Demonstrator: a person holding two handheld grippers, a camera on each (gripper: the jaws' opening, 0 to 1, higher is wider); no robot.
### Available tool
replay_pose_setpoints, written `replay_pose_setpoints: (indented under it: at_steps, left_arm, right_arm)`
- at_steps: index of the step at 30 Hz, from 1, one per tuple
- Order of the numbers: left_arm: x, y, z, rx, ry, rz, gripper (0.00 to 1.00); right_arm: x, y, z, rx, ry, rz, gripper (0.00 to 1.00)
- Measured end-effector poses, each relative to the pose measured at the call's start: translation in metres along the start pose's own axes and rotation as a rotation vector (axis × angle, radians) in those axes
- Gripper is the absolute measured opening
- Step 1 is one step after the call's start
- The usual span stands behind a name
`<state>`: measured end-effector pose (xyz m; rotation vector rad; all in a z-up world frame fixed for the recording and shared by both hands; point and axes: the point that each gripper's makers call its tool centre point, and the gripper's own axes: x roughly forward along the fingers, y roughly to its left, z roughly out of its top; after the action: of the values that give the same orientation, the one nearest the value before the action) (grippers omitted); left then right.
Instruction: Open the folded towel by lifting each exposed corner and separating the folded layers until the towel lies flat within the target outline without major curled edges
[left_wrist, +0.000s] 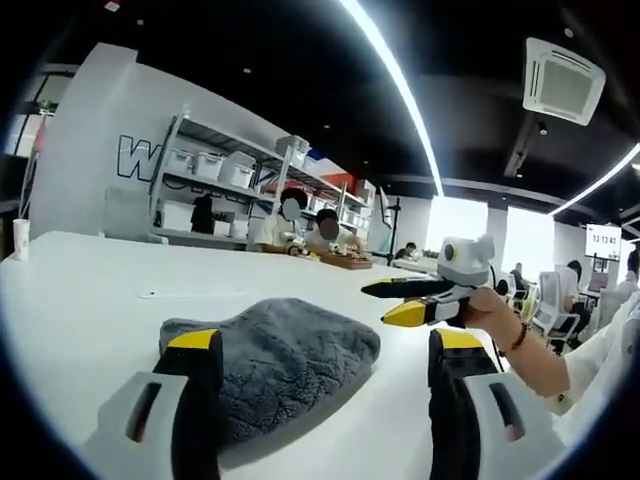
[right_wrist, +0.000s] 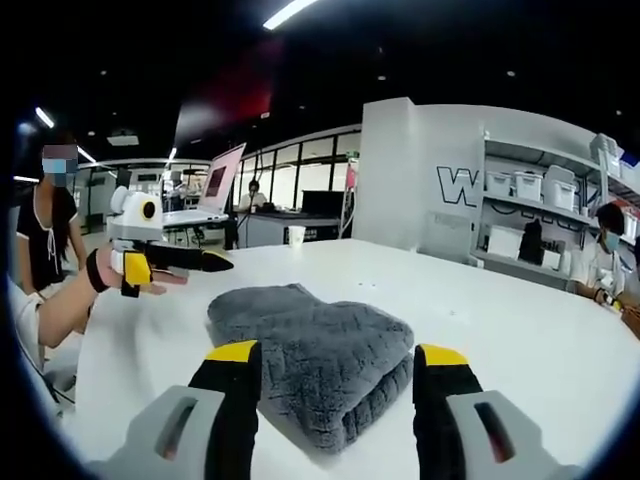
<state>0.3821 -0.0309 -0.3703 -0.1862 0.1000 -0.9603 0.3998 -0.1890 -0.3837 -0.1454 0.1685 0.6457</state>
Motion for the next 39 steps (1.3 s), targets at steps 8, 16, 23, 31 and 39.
replay_pose_setpoints:
  at_steps: [8,16,23,31,39]
  left_arm:
    - [0.004,0.006,-0.006,-0.004,0.020,0.019,0.83]
    - [0.005,0.018,-0.008,0.010,0.037,0.053,0.82]
    - [0.006,0.021,-0.011,0.003,0.058,0.061,0.81]
    - [0.008,0.022,-0.009,0.002,0.056,0.062,0.81]
    - [0.007,0.024,-0.009,0.004,0.054,0.069,0.80]
  right_arm:
    - [0.004,-0.002,0.002,0.000,-0.004,0.003,0.56]
    - [0.010,-0.004,0.003,-0.003,-0.003,-0.002,0.55]
    - [0.014,-0.005,0.001,-0.013,0.003,0.001,0.53]
    - [0.014,-0.006,-0.001,0.005,0.001,-0.005,0.52]
    - [0.016,-0.008,-0.002,0.015,0.005,-0.007,0.52]
